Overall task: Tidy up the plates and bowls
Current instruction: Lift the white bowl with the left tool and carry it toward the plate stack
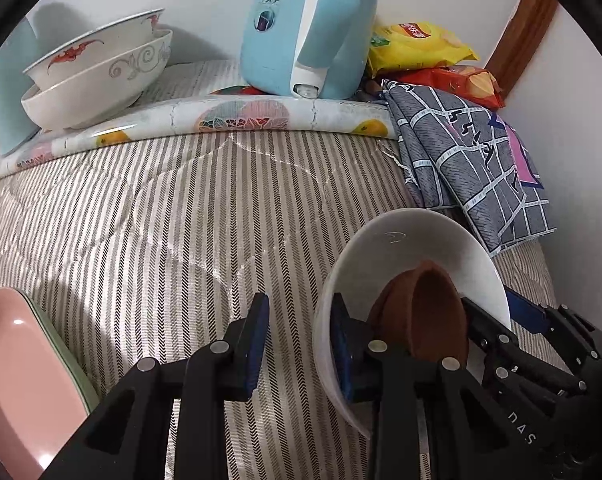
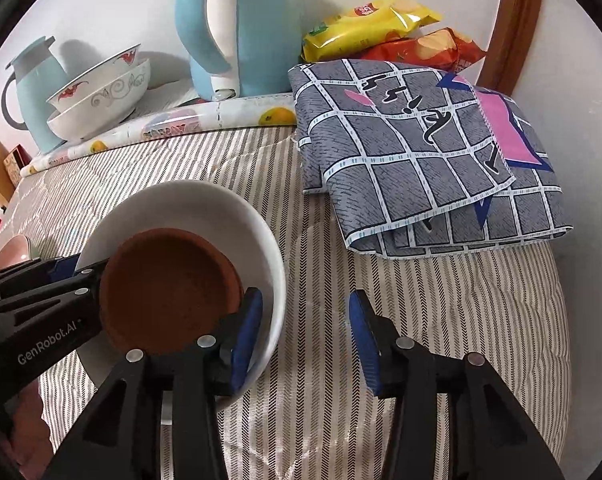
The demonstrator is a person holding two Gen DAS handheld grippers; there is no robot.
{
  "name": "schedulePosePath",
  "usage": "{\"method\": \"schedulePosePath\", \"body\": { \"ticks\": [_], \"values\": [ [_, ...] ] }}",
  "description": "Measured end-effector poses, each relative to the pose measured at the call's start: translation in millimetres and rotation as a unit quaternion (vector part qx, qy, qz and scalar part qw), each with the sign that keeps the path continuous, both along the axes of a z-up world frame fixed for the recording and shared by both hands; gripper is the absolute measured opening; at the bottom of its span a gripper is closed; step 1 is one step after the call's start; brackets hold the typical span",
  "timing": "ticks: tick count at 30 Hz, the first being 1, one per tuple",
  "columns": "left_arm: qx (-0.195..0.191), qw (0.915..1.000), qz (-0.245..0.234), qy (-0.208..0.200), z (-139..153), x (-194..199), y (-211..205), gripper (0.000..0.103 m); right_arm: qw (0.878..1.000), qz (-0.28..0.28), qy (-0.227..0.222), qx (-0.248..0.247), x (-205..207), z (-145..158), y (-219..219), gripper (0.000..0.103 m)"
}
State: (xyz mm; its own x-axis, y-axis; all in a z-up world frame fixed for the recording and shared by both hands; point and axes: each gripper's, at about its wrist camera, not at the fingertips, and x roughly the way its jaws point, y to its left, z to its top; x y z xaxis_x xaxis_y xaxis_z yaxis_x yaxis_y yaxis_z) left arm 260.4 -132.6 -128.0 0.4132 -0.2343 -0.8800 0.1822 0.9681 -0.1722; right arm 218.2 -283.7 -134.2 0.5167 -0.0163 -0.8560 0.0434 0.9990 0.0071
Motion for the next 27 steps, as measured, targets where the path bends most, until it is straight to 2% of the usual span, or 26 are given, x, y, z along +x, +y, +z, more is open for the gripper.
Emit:
{"method": "schedulePosePath", "body": {
  "ticks": [6, 11, 14, 15, 18, 27],
  "values": [
    [-0.009, 0.9999, 0.005, 0.006, -1.9, 0.0, 3.0, 0.031, 1.000, -0.003, 0.002, -0.002, -0.3, -0.2, 0.1, 0.045],
    [0.008, 0.9999, -0.010, -0.002, -0.3, -3.9, -3.9, 0.024, 1.000, -0.005, 0.014, -0.001, 0.9, 0.8, -0.4, 0.045],
    [-0.003, 0.9998, -0.019, -0.003, 0.7, -6.9, -7.1, 0.013, 1.000, 0.005, 0.015, -0.005, 0.2, 1.7, 3.9, 0.036],
    [-0.003, 0.9997, -0.022, -0.006, 1.2, -8.0, -8.3, 0.011, 1.000, 0.010, 0.015, -0.005, -0.3, 2.0, 5.9, 0.030],
    [-0.011, 0.9997, -0.019, -0.009, 1.7, -9.2, -6.8, 0.011, 1.000, 0.021, 0.017, -0.002, -1.3, 2.4, 13.6, 0.015],
    [-0.015, 0.9995, -0.026, -0.008, 2.5, -15.5, 1.6, 0.011, 1.000, 0.012, 0.012, -0.003, -6.5, 3.2, 21.6, 0.012]
  ]
}}
